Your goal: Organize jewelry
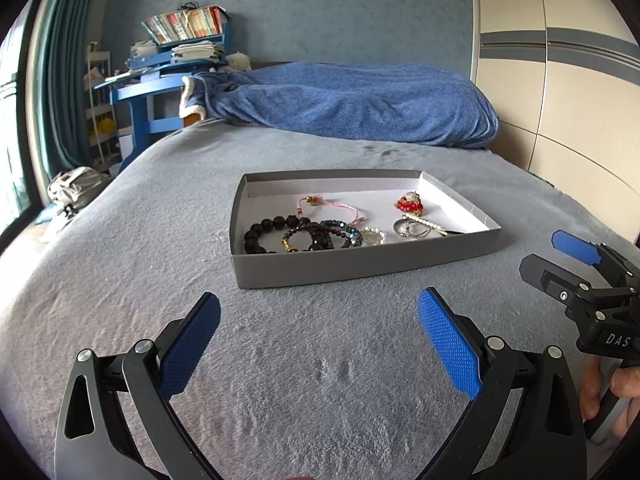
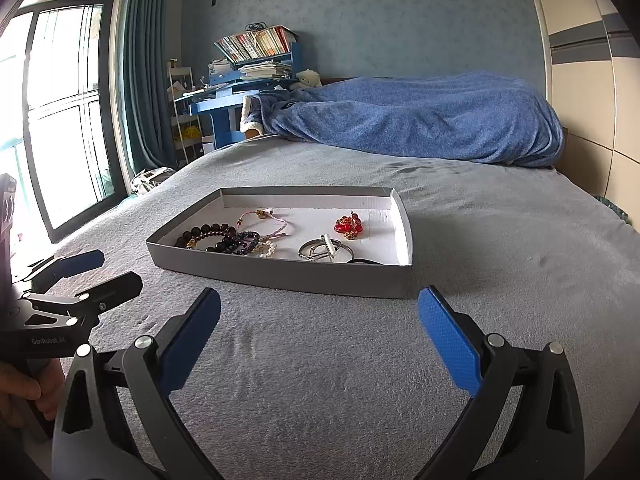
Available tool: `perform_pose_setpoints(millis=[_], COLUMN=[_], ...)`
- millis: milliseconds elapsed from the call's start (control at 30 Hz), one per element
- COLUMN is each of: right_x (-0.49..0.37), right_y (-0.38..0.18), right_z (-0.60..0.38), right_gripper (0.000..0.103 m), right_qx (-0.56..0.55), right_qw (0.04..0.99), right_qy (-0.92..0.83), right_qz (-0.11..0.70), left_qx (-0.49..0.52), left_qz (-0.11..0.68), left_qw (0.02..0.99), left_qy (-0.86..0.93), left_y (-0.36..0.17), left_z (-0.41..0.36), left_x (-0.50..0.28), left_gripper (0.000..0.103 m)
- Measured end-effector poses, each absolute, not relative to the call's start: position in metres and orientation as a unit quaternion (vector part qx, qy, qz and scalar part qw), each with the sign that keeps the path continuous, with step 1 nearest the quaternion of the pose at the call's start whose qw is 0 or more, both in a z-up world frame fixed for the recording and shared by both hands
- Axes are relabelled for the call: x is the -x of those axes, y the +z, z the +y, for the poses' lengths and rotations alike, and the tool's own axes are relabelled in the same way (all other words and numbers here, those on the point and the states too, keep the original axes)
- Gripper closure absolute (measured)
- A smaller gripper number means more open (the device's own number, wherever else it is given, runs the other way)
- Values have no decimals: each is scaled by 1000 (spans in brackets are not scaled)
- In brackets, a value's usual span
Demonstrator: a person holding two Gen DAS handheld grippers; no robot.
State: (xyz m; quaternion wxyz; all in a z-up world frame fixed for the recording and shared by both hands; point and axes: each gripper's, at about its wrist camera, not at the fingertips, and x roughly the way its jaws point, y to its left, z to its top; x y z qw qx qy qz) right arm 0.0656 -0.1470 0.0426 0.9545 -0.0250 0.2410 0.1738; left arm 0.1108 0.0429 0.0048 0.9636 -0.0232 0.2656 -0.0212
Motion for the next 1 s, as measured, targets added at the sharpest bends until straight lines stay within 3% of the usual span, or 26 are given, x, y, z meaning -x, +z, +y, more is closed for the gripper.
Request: perform_pose_setpoints(millis=[1000], right_x=[-65], right_y=[42], right_z=[-147], right_gripper=[5], right_qx=[25], right_qw=[955], right_qy=[173], right_qz=[241], left_qx=[20], left_qz=[267], left_qw=[963], left_qy=[-22], left_y=[5], left_z=[41], left_x=[-111], left_gripper=[5])
